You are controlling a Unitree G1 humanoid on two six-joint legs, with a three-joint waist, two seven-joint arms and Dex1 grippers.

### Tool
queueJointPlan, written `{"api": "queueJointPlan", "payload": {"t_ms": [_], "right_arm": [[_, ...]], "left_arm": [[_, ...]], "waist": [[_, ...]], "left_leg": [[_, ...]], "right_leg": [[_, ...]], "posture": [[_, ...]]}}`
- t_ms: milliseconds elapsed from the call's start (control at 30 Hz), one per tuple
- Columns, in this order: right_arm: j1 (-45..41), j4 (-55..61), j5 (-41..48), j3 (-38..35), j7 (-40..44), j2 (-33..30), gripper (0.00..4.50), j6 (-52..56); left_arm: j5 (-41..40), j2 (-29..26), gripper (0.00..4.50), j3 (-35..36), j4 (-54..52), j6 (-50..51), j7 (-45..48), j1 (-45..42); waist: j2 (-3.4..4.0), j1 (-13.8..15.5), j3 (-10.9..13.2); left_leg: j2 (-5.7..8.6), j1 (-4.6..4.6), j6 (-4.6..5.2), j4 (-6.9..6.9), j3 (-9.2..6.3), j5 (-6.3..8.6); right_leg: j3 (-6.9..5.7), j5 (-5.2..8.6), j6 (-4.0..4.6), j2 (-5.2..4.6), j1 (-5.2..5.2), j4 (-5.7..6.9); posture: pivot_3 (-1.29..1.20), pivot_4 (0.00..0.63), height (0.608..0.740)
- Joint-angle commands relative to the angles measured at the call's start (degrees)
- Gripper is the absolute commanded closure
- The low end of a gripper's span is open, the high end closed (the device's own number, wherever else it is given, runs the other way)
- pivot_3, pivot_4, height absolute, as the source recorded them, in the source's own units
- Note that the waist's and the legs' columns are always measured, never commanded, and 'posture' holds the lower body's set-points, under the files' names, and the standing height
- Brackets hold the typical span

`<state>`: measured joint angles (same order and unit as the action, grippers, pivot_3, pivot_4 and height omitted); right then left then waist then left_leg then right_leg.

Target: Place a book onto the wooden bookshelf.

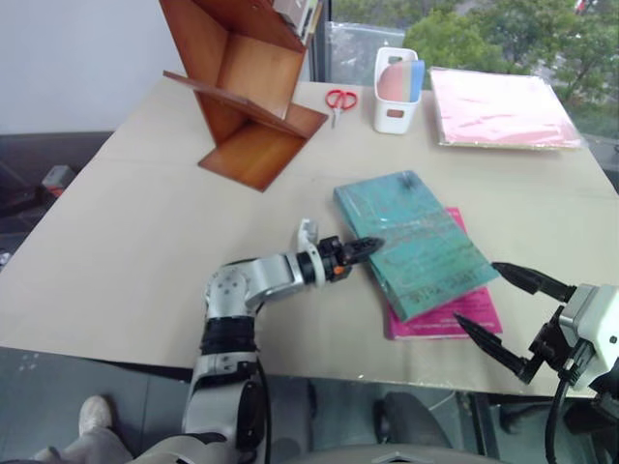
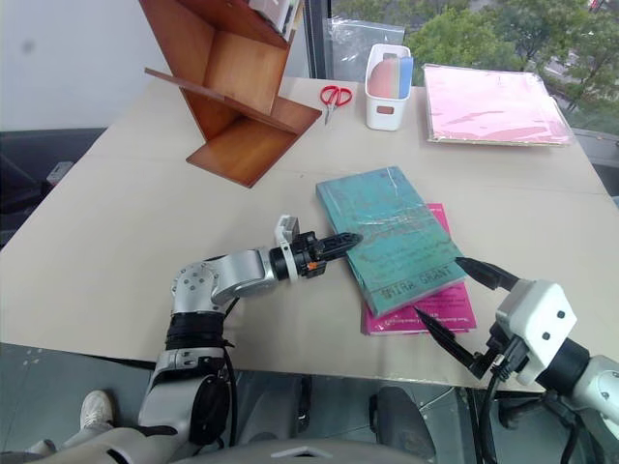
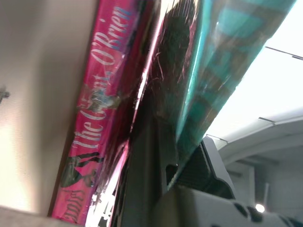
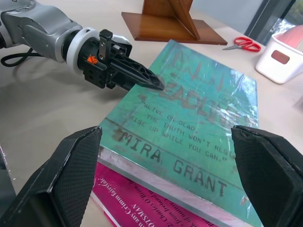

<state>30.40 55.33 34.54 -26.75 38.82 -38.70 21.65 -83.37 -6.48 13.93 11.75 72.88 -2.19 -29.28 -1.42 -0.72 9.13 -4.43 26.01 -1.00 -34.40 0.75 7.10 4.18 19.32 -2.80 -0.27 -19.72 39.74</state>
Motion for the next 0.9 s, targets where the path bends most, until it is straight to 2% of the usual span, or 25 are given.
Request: {"api": "queueJointPlan", "payload": {"t_ms": [33, 67, 200, 333, 467, 567, 733, 900], "right_arm": [[-2.0, 0.3, 0.6, 1.3, -0.3, -0.6, 0.00, 0.2], [-2.6, 0.0, 0.4, 1.8, -0.3, -0.6, 0.00, 0.2], [-7.0, -2.7, -0.4, 5.4, 0.0, -0.6, 0.00, -0.4], [-11.5, -5.8, -1.9, 9.2, 0.6, -0.6, 0.00, -0.8], [-17.8, -9.9, -3.1, 12.2, -0.9, 0.3, 0.00, -0.2], [-21.4, -12.5, -3.7, 13.7, -2.6, 1.4, 0.00, 0.5], [-25.3, -16.8, -4.5, 16.9, -4.0, 3.9, 0.00, 1.3], [-27.7, -19.3, -6.3, 18.8, -4.7, 4.0, 0.00, 2.3]], "left_arm": [[-0.3, -3.1, 3.92, 3.1, -3.8, -2.1, 5.4, 1.0], [-0.4, -3.9, 3.92, 3.5, -4.0, -2.5, 6.4, 1.2], [4.3, -12.8, 3.92, 6.1, -4.6, -5.9, 16.8, 0.5], [9.8, -19.1, 3.92, 4.8, -3.4, -8.9, 26.8, -3.0], [20.4, -27.1, 3.92, -1.3, -9.0, -15.5, 39.9, -4.6], [25.1, -29.8, 3.92, -2.5, -11.5, -20.6, 44.8, -7.2], [38.7, -35.5, 3.92, -7.9, -16.9, -34.0, 53.7, -10.2], [56.7, -41.0, 3.92, -14.2, -17.7, -55.8, 62.1, -9.7]], "waist": [[0.00, -0.3, 0.0], [0.00, -0.3, 0.0], [-0.09, -0.3, 0.1], [-0.14, 0.1, 0.1], [-0.18, 0.1, 0.2], [-0.19, 0.1, 0.2], [-0.24, 0.1, 0.3], [-0.17, 0.1, 0.3]], "left_leg": [[0.00, -0.01, 0.00, 0.03, 0.00, 0.00], [-0.01, -0.03, 0.00, 0.08, -0.01, 0.00], [-0.01, -0.02, 0.00, 0.12, -0.02, 0.00], [0.00, -0.02, -0.23, 0.21, 0.00, 0.14], [0.17, 0.06, -0.24, 0.30, 0.02, 0.16], [0.22, 0.12, -0.21, 0.51, 0.06, 0.16], [0.21, 0.33, 0.03, 0.73, -0.04, 0.02], [0.26, 0.33, 0.03, 1.05, 0.01, 0.01]], "right_leg": [[0.02, 0.00, 0.00, 0.01, 0.00, 0.00], [0.07, 0.00, 0.00, 0.04, -0.01, 0.00], [0.10, 0.00, 0.01, 0.08, -0.05, -0.02], [0.10, 0.03, 0.07, 0.05, -0.09, -0.11], [-0.04, 0.04, 0.07, -0.21, -0.07, -0.32], [-0.07, -0.01, -0.01, -0.32, -0.06, -0.63], [-0.20, -0.01, -0.02, -0.27, -0.10, -0.86], [-0.18, 0.08, -0.05, -0.29, -0.16, -0.98]], "posture": [[0.00, 0.150, 0.740], [0.00, 0.150, 0.740], [0.00, 0.150, 0.740], [0.00, 0.150, 0.740], [0.00, 0.150, 0.740], [0.00, 0.150, 0.740], [0.00, 0.150, 0.740], [0.00, 0.150, 0.740]]}}
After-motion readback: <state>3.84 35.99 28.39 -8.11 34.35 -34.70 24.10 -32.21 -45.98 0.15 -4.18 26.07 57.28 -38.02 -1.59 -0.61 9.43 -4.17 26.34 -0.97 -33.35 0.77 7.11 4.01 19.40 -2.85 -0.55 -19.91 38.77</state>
